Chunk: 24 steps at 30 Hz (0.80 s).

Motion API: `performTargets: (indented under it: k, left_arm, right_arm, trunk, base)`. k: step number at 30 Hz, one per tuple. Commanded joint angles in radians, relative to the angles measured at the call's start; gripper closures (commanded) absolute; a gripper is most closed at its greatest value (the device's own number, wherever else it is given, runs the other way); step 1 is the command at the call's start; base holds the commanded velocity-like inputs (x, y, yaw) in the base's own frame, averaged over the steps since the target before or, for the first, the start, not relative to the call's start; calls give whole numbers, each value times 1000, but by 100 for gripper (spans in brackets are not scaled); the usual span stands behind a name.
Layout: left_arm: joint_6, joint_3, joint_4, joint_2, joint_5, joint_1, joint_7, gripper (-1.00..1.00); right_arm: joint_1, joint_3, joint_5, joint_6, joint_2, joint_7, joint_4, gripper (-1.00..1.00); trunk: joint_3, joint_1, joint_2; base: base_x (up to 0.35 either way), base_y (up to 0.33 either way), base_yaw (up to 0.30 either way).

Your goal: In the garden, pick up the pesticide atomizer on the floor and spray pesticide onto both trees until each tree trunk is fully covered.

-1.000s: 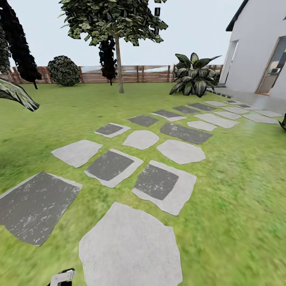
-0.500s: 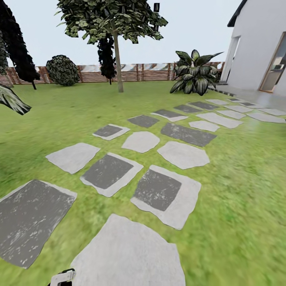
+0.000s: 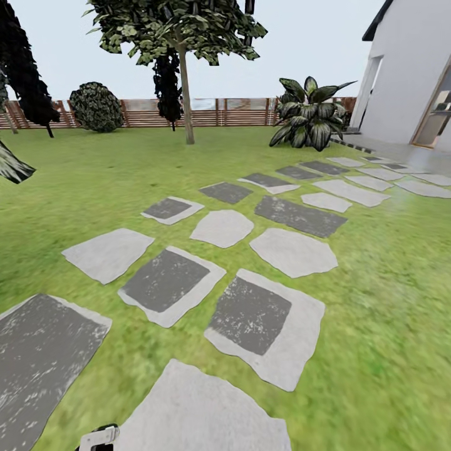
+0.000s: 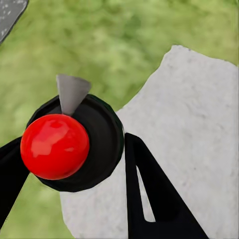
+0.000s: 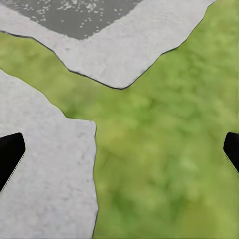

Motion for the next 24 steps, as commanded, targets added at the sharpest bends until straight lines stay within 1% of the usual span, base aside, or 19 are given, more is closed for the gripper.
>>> performTargets:
  k: [1,24]
  left_arm:
    - [-4,-6,1,1,11,-1,-3,100]
    - [-4,-6,3,-1,10,0,-3,100]
  right_arm:
    - [-1,2,0,-3,0,0,1,-100]
    - [0,2,0,-3,0,0,1,-100]
  trunk:
    - [-1,0,0]
    - [-1,0,0]
  base:
    - [340,0,0]
    - [340,0,0]
